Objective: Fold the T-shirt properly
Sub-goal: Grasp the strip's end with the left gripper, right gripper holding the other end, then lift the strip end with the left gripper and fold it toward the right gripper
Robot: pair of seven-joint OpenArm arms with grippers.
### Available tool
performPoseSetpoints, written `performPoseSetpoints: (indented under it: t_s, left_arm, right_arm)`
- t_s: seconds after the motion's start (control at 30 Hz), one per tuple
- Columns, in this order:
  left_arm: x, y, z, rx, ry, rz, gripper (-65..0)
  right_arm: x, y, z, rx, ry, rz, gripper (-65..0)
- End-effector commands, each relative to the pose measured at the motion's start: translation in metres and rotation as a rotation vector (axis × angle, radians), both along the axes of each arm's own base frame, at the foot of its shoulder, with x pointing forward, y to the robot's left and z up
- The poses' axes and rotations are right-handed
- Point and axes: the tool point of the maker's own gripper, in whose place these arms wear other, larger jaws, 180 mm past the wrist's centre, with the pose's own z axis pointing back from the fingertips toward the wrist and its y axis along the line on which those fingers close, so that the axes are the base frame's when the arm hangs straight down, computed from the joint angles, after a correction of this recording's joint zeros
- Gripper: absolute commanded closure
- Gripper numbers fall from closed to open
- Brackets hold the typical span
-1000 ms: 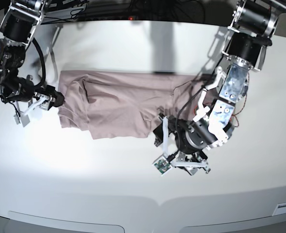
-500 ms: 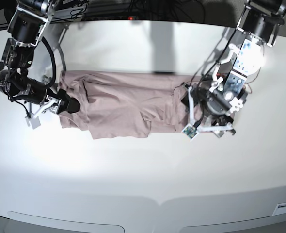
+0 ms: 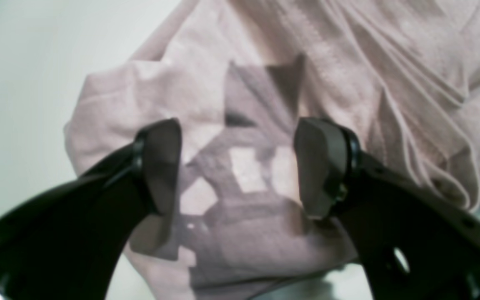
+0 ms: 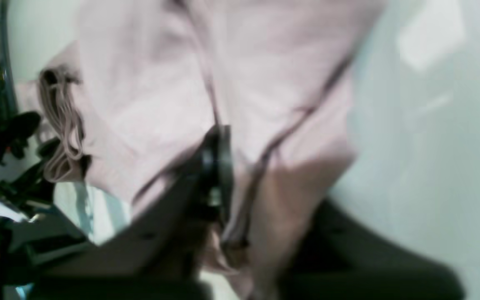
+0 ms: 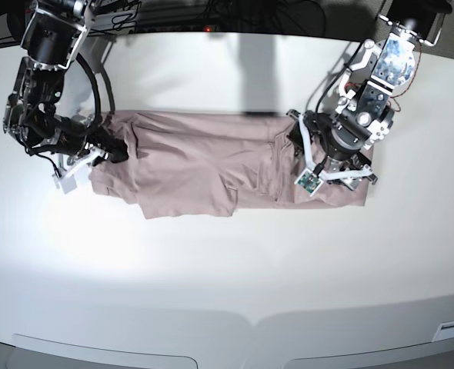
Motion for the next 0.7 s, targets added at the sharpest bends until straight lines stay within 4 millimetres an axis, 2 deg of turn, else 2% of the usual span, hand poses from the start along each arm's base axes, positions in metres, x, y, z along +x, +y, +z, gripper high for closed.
performPoseSetpoints:
  t_s: [0.0,0.17,0.37,0.43,0.53,0.67]
  left_arm:
    - [0.003,-0.006,0.006,-0.018,-0.019,-0.016,-42.9]
    - [0.005,-0.022,0.01,-0.062,-0.029,-0.007,-42.9]
    - [0.008,-0.056,0.02,-0.155,-0.05,-0.011,-42.9]
    - [0.009,-0.065,0.024,-0.174,-0.063,-0.014,-42.9]
    - [0.016,-0.063,0.027,-0.133,-0.099,-0.022,-42.9]
    - [0.029,-0.052,0.035,-0.074,-0.151,-0.033,-42.9]
  right_arm:
    - [0.012,-0.003,0.014,0.005,-0.049,0.001,0.0]
    - [0.023,-0.003,0.022,0.003,-0.075,0.004,0.0]
    - [0.041,-0.001,0.038,0.005,-0.105,0.027,0.0]
    - [0.045,0.006,0.048,0.045,-0.123,0.047,0.0]
    - [0.05,0.017,0.073,0.102,-0.183,0.091,0.0]
    - [0.057,0.022,0.108,0.082,-0.296,0.133,0.0]
